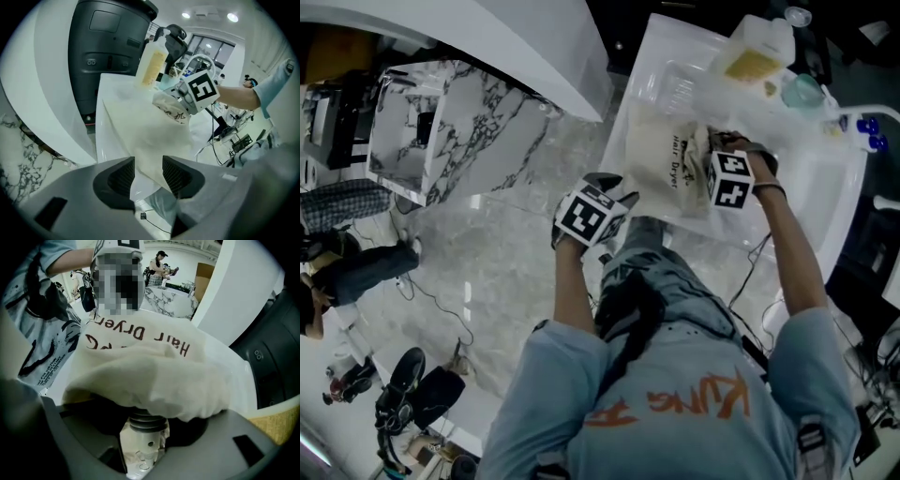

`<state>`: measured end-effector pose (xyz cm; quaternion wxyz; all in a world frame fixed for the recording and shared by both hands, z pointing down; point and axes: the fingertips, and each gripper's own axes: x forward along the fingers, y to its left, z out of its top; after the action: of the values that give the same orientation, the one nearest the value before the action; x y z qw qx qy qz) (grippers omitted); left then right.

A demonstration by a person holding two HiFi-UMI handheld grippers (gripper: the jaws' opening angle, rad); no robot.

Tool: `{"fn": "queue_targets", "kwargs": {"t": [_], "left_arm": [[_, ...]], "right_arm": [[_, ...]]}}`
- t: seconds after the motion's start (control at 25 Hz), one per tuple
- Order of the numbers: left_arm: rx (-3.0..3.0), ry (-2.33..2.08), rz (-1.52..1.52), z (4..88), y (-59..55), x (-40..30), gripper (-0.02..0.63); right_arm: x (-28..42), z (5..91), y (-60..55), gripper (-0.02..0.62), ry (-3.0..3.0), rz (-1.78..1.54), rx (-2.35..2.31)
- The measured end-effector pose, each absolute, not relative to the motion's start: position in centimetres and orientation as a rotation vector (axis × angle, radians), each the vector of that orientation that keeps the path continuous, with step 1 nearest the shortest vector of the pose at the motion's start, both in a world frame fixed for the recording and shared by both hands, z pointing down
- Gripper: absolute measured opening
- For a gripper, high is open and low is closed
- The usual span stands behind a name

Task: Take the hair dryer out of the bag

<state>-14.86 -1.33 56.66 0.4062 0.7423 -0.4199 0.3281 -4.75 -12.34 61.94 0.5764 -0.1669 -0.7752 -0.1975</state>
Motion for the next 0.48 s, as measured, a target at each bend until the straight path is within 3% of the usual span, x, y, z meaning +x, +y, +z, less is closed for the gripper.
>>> {"fn": "queue_targets", "kwargs": {"t": [0.24,0.48], "left_arm": [[1.802,-1.205,0.942,58.7,-2.6,-15.7,0.169],[1.786,-1.268,0.918,58.2,-2.9,-16.4,0.022]], "right_arm": [[-4.3,60.2,-11.8,0.229,-1.856,-0.463,-0.297],[-2.6,58.7,-11.0,0.228,-1.914,-0.383,-0.194]]}}
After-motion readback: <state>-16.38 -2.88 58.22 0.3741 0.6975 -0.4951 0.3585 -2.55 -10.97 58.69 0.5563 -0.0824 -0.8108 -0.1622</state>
